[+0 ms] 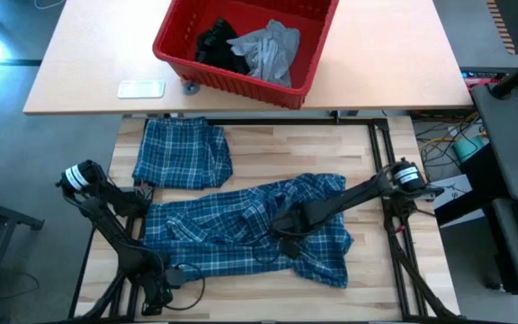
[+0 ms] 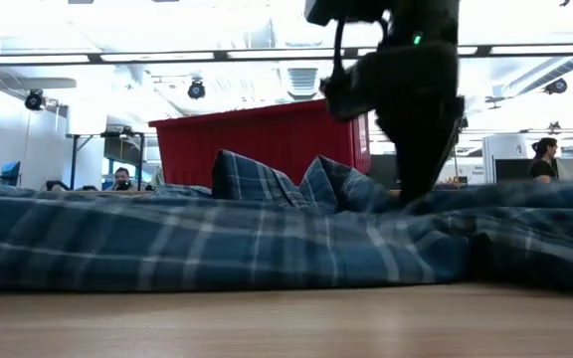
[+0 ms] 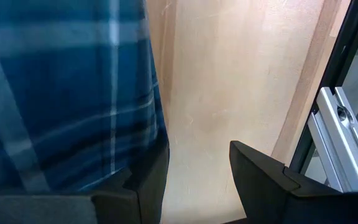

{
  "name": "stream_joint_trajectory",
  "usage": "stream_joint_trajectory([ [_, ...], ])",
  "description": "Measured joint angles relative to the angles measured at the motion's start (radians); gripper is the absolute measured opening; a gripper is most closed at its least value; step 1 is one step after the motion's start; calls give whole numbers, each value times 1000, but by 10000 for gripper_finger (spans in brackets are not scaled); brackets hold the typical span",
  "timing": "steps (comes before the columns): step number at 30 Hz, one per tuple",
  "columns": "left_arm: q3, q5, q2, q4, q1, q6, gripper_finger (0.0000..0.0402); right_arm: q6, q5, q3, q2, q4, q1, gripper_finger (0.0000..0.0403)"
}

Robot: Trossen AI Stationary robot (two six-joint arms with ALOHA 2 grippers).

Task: Fold Laundry from Bin
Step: Fold the blue patterned long sleeve shirt

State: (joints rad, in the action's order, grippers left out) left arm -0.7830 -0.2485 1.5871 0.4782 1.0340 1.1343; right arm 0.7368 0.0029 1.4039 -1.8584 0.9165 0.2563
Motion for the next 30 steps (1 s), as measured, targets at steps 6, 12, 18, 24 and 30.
stream_joint_trajectory([
  [6, 0, 1, 0, -10, 6, 0, 160, -41, 52, 24, 53, 181, -2, 9],
  [12, 0, 3, 0, -9, 19, 4, 160, -84, 155, -6, 34, 141, -2, 21],
  [18, -1, -8, -2, 40, 30, 32, 165, -146, 110, -4, 30, 110, -7, 98],
  [24, -63, 3, 0, 188, 30, 20, 200, -95, 103, 84, 54, 237, 18, 196],
  [30, -217, 61, -1, 353, 28, -27, 252, 42, 128, 127, 58, 180, 82, 248],
])
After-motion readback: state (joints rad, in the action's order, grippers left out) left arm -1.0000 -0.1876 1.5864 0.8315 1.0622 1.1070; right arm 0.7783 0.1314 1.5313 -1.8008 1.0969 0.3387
